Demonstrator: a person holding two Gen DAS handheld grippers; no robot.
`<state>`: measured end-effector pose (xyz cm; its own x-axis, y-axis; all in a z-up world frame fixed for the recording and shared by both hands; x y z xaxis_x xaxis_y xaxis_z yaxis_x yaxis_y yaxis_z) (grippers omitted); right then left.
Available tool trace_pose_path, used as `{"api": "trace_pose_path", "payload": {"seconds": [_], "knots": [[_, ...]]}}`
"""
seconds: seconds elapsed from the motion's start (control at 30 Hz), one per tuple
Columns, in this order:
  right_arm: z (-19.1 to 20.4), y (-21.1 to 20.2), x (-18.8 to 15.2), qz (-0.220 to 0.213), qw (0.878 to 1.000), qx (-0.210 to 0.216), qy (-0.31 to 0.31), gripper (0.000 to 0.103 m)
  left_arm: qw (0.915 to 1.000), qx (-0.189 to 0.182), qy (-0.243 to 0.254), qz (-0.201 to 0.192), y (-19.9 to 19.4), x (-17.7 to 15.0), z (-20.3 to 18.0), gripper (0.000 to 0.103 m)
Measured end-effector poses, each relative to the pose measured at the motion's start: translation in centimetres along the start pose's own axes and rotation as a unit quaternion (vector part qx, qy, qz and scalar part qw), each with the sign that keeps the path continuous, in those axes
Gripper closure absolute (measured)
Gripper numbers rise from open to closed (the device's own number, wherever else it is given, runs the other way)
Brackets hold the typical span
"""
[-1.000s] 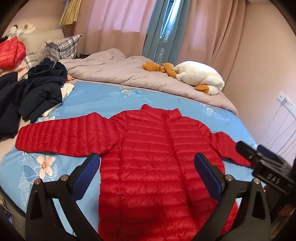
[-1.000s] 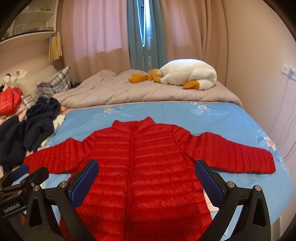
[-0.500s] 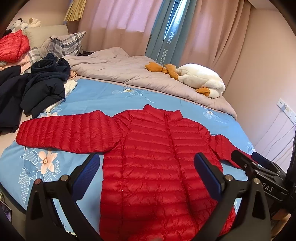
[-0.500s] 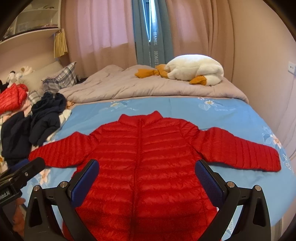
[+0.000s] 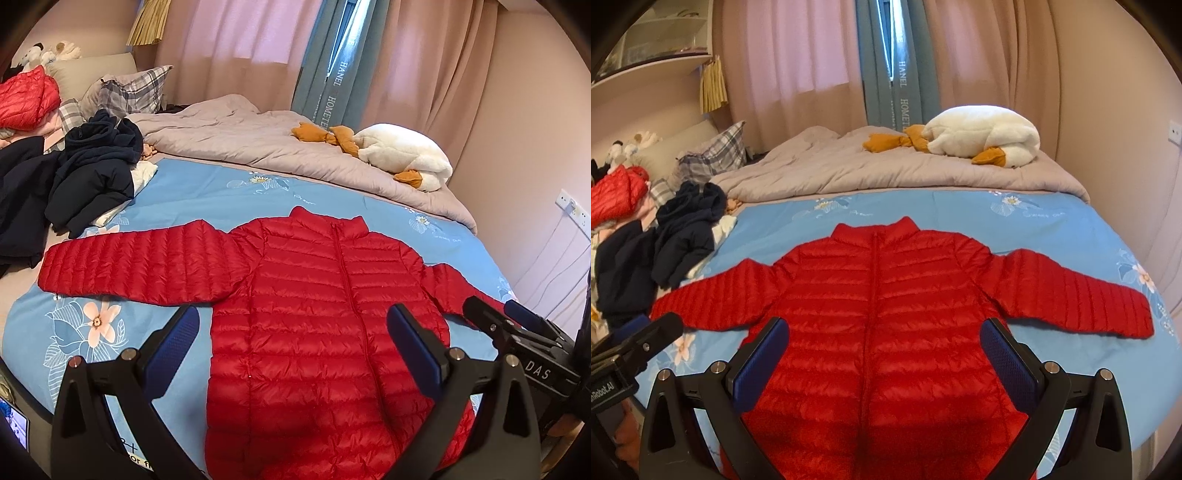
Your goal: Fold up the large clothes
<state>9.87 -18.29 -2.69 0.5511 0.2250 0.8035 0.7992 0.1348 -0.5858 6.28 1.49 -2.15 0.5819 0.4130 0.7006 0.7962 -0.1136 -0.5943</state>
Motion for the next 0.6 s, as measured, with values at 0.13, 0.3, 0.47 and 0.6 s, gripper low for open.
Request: {"api": "trace_pose_path", "payload": {"seconds": [0.13, 0.3, 0.47, 0.6], "knots": [[-0.18, 0.08, -0.12, 0.002, 1.000, 0.002, 0.004, 0.000, 1.0000, 0.004, 0.000, 0.001, 0.06, -0.06, -0.06, 0.002], [-0.08, 0.06, -0.19, 0.003, 1.000, 0.000, 0.005, 0.000, 1.0000, 0.005, 0.002, 0.004, 0.11, -0.17, -0.04, 0.002], [-0.08, -0.21, -0.32, 0.004, 1.000, -0.001, 0.007, 0.000, 0.9999, 0.006, 0.008, 0.001, -0.15, -0.31, -0.08, 0.002], [-0.16, -0.46, -0.44, 0.003, 1.000, -0.002, 0.012, 0.000, 0.9999, 0.008, 0.014, 0.004, -0.09, -0.48, -0.20, 0.002]]}}
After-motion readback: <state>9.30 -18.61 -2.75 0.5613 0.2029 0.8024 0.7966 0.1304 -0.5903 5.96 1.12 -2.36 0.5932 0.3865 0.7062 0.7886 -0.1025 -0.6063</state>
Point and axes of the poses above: each gripper's, at about its wrist camera, not at the fingertips, and y roughly the way its jaws point, z to its left, x to its top, the point moved 4 cm from there along y, roughly the way its jaws point, and after that the axes turned 13 degrees about -y, right-handed, at the moved point
